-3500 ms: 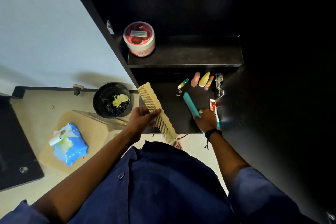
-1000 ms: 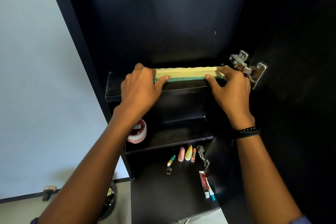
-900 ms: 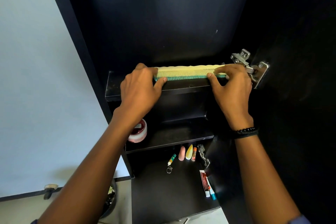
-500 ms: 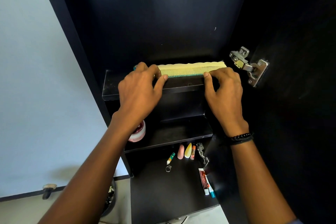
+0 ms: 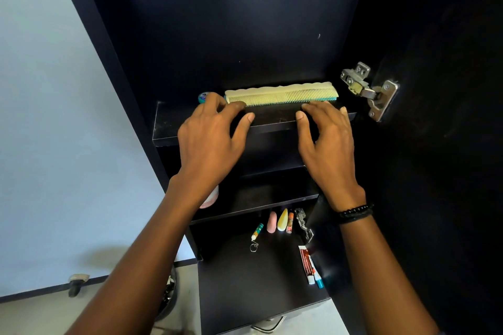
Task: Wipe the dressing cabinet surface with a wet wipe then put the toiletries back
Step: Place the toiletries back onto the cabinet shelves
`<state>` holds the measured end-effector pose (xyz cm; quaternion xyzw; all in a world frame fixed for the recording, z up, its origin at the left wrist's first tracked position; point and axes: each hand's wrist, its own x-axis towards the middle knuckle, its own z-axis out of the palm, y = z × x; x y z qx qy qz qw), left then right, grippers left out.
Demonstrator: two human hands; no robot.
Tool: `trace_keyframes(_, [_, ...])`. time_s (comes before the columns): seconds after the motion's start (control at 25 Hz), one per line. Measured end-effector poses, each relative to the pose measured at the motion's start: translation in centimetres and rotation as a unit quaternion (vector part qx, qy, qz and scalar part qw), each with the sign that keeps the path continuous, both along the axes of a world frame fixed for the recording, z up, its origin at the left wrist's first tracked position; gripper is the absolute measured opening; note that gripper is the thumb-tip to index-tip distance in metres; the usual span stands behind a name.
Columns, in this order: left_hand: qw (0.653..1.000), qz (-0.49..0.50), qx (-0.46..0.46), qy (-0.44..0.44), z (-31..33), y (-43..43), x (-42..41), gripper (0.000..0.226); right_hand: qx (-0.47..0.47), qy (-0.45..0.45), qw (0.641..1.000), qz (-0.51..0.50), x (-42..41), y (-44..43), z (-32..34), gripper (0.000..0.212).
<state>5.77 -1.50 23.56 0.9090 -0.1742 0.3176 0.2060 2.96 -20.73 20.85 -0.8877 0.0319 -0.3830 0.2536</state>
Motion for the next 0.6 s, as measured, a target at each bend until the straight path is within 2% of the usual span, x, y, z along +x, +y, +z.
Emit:
trace_keyframes(0.32, [0.989, -0.102, -0.076, -0.076, -4.0, -1.0, -3.2, 0.020, 0.048, -0.063, 0.997, 0.003, -3.6, 2.0, -3.0, 0.031])
trace_keyframes(0.44, [0.986, -0.125, -0.101, -0.037, -7.0, -1.7, -4.7, 0.020, 0.081, -0.065, 0.995, 0.001, -5.3, 2.9, -5.6, 0.029])
trace_keyframes(0.6, [0.973, -0.138, -0.157, 0.095, -12.4, -2.5, -6.6, 0.023, 0.116, -0.019, 0.993, 0.002, -7.3, 4.1, -10.8, 0.028])
